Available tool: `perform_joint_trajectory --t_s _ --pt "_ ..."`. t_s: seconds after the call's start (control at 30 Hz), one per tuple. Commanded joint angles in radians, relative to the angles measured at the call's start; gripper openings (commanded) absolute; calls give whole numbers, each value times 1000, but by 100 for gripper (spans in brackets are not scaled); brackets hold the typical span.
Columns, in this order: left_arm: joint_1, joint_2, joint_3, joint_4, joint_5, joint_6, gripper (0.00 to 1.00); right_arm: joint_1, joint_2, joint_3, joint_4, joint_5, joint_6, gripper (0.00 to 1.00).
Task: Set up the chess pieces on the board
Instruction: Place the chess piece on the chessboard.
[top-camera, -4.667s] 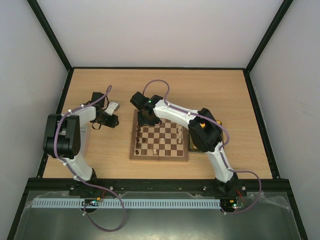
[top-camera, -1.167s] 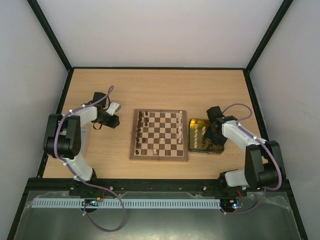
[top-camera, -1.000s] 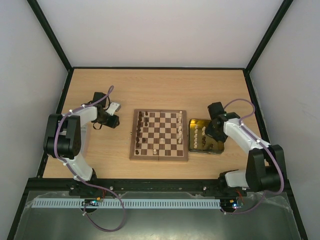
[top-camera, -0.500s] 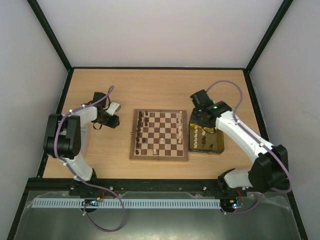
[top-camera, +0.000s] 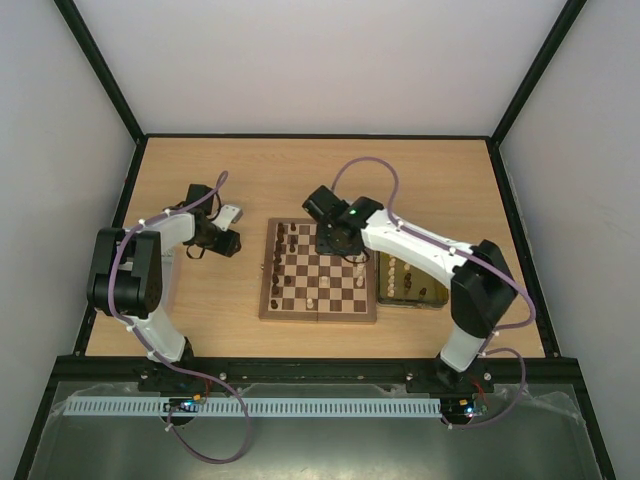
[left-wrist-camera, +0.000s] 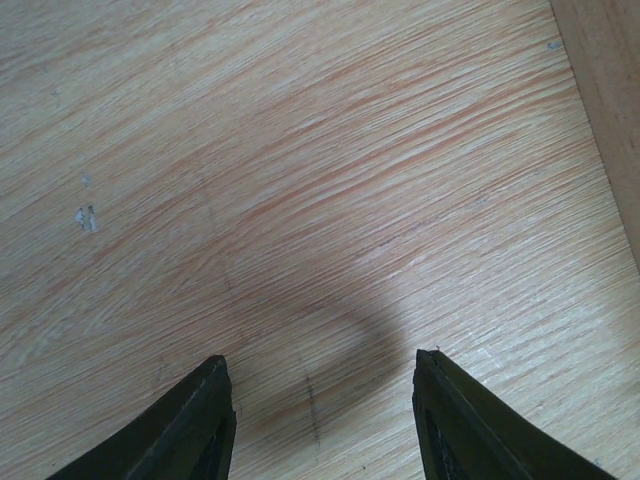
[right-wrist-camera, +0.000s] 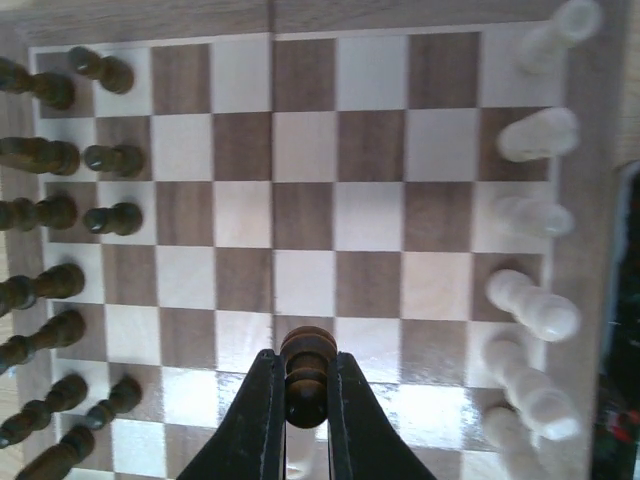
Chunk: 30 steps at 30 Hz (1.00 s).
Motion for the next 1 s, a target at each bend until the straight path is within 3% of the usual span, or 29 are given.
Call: perform_joint_trajectory --t_s 0.0,0.97 --pt "11 5 -7 -36 -11 -3 52 49 86 92 2 -7 9 2" --pt "25 2 -16 -32 8 5 61 113 370 306 36 -104 -20 2"
